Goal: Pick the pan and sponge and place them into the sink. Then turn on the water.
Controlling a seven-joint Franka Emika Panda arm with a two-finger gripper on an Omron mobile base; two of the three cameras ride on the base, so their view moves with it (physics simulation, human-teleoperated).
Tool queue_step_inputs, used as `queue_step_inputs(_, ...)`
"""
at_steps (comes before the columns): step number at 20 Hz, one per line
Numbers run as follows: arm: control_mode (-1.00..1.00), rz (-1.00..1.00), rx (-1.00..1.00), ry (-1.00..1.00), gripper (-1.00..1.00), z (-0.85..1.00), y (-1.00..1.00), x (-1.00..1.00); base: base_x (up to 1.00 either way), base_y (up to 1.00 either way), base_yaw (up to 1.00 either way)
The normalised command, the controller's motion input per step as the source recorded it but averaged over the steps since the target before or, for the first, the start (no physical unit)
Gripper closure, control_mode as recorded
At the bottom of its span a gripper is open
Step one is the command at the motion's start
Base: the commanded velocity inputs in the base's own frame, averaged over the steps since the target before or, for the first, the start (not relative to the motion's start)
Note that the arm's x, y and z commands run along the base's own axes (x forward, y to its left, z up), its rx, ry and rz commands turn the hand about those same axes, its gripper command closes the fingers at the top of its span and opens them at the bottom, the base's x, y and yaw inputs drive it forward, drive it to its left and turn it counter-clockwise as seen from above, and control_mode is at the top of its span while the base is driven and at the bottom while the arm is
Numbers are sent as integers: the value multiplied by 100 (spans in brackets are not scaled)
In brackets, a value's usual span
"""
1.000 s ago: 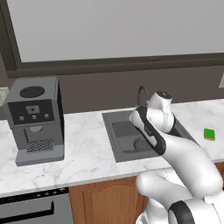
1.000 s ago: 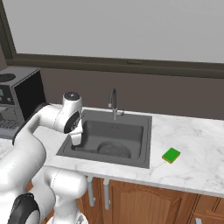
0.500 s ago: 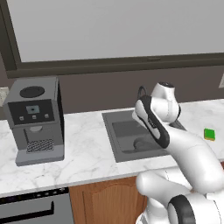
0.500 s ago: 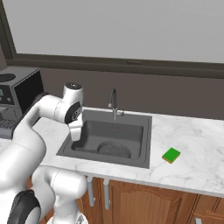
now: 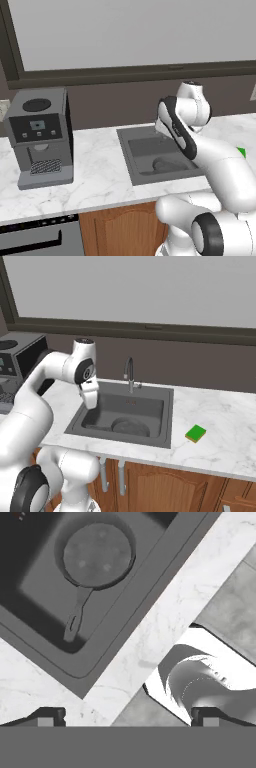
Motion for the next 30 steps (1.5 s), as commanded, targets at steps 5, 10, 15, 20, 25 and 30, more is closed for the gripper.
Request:
queue_step_inputs(5, -100, 17, -9, -3, -100, 17, -12, -17, 0, 0, 0)
queue_step_inputs(10, -100, 17, -7, 0, -100, 12, -14, -10, 0, 0, 0)
queue_step_inputs(15, -100, 14, -5, 0, -100, 8, -23, -4, 0, 0, 0)
queue_step_inputs(20, -100, 11, -4, -1, -100, 5, -30, -1, 0, 0, 0)
queue_step_inputs(25, -100, 10, -5, -1, -100, 7, -27, -3, 0, 0, 0)
queue_step_inputs(30, -100, 5, -3, -1, -100, 5, -27, 0, 0, 0, 0)
